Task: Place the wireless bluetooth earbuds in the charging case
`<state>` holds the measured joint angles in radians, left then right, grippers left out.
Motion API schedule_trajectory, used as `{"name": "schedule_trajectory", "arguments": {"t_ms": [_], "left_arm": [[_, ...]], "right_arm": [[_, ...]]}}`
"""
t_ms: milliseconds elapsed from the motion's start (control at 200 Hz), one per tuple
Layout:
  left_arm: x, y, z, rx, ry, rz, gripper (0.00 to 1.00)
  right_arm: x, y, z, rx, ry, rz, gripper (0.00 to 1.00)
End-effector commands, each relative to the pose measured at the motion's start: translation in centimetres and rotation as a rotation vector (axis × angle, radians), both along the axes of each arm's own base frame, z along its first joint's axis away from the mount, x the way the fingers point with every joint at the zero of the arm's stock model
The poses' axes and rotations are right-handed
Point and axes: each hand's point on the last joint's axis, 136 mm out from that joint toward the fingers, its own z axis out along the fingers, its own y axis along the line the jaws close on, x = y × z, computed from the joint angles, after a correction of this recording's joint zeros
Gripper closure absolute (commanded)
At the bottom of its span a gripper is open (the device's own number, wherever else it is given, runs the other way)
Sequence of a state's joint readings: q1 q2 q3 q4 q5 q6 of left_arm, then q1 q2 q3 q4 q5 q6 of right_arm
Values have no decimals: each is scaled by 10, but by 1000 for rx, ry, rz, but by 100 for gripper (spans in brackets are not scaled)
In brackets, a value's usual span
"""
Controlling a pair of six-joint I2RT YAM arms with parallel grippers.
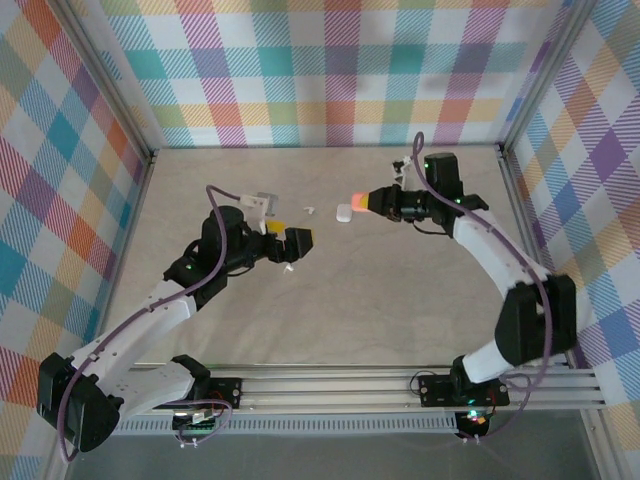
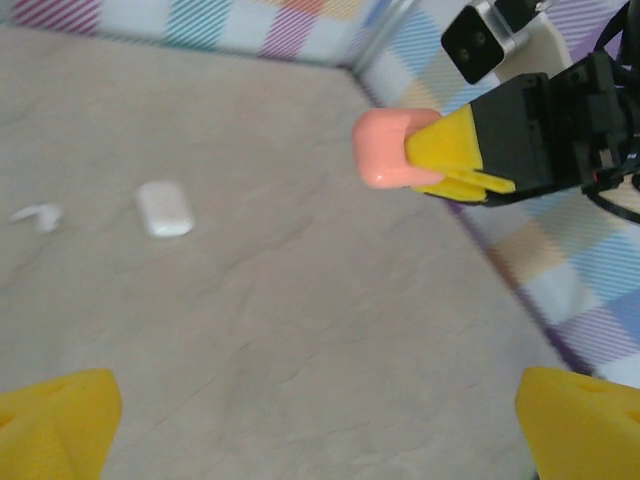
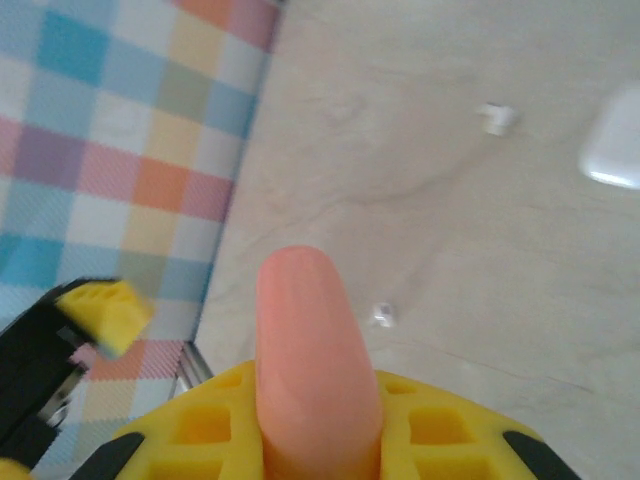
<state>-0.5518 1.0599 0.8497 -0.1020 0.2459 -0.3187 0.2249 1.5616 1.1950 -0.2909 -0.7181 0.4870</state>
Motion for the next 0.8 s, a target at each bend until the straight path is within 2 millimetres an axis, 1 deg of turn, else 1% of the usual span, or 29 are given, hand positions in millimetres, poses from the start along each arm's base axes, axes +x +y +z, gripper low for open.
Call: {"name": "schedule_trajectory", "arguments": {"t_ms": [0,55,115,120,165,255,405,555,695,795], "left_arm": [[2,22,-31,144,58,81,0],[1,22,-36,163,72,72,0],[1,21,-38,180,79,63,0],[-1,22,-41,190,91,62,0],[-4,25,-49,222,114,56,0],[-6,30,-55,258,118,59,0],[-6,32,-61,275,113,57,0],[-4,27,-64,277,122,38,0],[-4,21,-65,284,135,5,0],[-4,21,-67,284,136,7,0]], "right_arm": [[16,-18,-56,-15,184,-62,92],[25,-25,-81,-30,260,-80,92],[33,-32,-104,-67,325,-83,93],[34,-33,-105,-72,330,-85,93],[39,-38,-117,-107,358,-83,93],[45,-48,-136,-177,398,-82,92],[48,-59,-150,-206,442,-81,90],[51,-72,-166,-222,499,-85,88],[52,-77,-169,-209,528,-87,86],[54,-82,-171,-222,534,-92,83]]}}
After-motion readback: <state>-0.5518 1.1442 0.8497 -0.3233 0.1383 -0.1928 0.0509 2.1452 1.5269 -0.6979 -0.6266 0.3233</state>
